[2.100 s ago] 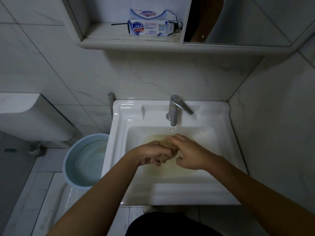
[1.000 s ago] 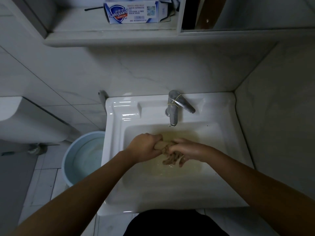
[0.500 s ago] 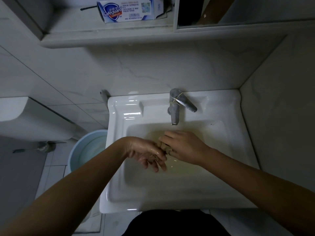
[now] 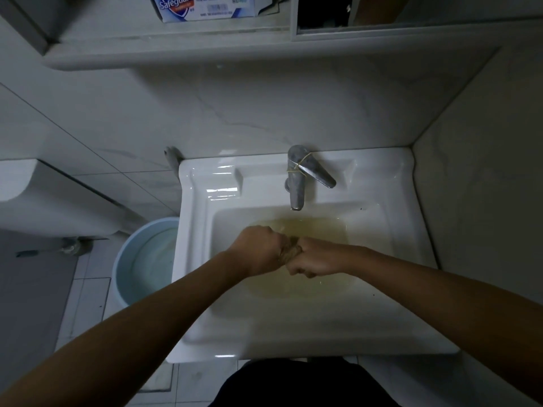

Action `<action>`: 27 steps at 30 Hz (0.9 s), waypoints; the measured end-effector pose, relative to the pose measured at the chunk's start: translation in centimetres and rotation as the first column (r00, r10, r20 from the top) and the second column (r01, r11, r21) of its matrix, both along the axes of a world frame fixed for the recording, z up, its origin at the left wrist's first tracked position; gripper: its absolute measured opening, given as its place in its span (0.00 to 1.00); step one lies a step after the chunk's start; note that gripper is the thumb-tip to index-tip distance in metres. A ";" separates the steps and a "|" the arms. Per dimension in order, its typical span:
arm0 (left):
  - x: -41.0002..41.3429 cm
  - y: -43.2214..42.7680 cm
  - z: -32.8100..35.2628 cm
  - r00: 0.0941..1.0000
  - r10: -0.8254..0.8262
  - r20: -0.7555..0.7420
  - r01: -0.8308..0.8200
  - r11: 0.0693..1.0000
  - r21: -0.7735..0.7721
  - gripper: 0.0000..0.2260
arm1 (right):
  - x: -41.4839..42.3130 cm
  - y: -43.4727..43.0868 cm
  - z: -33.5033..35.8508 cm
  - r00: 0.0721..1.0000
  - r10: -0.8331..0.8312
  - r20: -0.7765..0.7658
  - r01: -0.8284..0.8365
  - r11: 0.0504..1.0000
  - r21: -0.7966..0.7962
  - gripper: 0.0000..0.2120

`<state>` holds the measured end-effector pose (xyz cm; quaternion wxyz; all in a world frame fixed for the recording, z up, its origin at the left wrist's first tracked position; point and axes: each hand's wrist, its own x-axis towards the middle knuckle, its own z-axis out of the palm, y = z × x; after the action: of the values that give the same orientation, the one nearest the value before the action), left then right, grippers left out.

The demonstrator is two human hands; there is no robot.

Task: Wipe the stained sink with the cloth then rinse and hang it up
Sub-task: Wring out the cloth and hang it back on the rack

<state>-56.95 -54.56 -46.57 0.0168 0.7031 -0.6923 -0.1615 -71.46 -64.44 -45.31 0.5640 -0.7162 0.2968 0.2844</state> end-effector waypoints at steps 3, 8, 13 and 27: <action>0.8 0.0 0.3 0.995 -0.076 0.059 0.089 0.961 -0.262 0.13 | -0.1 1.1 0.0 0.969 -0.220 -0.113 0.247 0.891 0.381 0.12; 1.1 0.1 0.8 0.995 -0.071 0.069 0.093 0.906 -0.412 0.13 | -0.3 2.6 0.0 0.910 -0.360 -0.204 0.377 0.520 0.766 0.12; 1.1 -0.4 0.4 1.000 -0.004 -0.002 0.002 0.859 -0.511 0.15 | 0.0 3.1 0.0 0.883 -0.405 -0.239 0.366 0.271 0.890 0.12; 2.2 3.5 0.3 0.377 0.635 -0.675 -0.468 0.759 0.452 0.11 | -2.5 1.5 -2.0 0.771 -0.623 0.131 0.597 0.779 0.190 0.17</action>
<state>-54.79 -51.04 -46.28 0.3117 0.7407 -0.3133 -0.5061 -73.98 -62.92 -47.30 0.6988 -0.5636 0.4390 0.0368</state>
